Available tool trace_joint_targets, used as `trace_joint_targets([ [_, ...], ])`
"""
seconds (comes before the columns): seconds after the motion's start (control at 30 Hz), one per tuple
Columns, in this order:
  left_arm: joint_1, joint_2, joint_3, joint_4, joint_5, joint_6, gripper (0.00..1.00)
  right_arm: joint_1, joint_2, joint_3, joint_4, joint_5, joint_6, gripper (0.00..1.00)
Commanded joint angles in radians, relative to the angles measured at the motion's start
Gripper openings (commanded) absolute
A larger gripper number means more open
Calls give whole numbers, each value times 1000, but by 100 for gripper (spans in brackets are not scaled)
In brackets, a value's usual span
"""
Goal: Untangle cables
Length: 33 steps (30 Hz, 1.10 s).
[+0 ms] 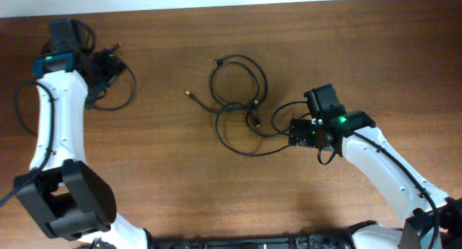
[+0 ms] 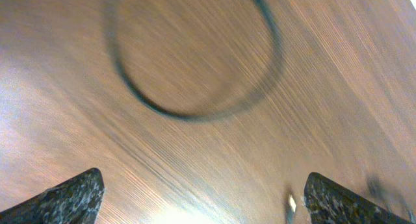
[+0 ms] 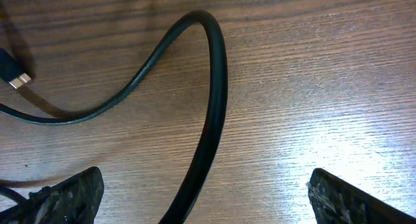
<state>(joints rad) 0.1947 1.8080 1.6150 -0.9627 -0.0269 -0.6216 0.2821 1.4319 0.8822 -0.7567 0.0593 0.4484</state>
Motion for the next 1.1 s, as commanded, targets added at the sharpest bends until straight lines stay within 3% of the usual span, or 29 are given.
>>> trace_joint_targets([
  [0.0,-114,-64,11,-31,135,230,99,-2,-90,5,-3,-3,2,99],
  [0.13,-308,-164,7,-38,70,305,99,-2,-340,14,-8,14,2,99],
  [0.43,-627,-135,5,1,-108,314,99,-3,-758,14,-237,110,3,99],
  [0.57,-711,-16,5,201,-97,462,99,-3,-815,14,-270,104,13,99],
  [0.63,-729,68,5,291,-83,467,98,-3,-815,14,-311,103,40,99],
  [0.8,-734,274,5,458,190,467,88,-3,-815,14,-346,103,40,99],
  [0.97,-782,389,5,569,188,467,84,-3,-815,11,-348,103,39,99],
  [1.03,-815,417,5,595,171,466,73,-3,-815,11,-348,103,39,99],
  [1.07,-823,425,5,595,154,467,73,-3,-815,11,-348,103,39,99],
])
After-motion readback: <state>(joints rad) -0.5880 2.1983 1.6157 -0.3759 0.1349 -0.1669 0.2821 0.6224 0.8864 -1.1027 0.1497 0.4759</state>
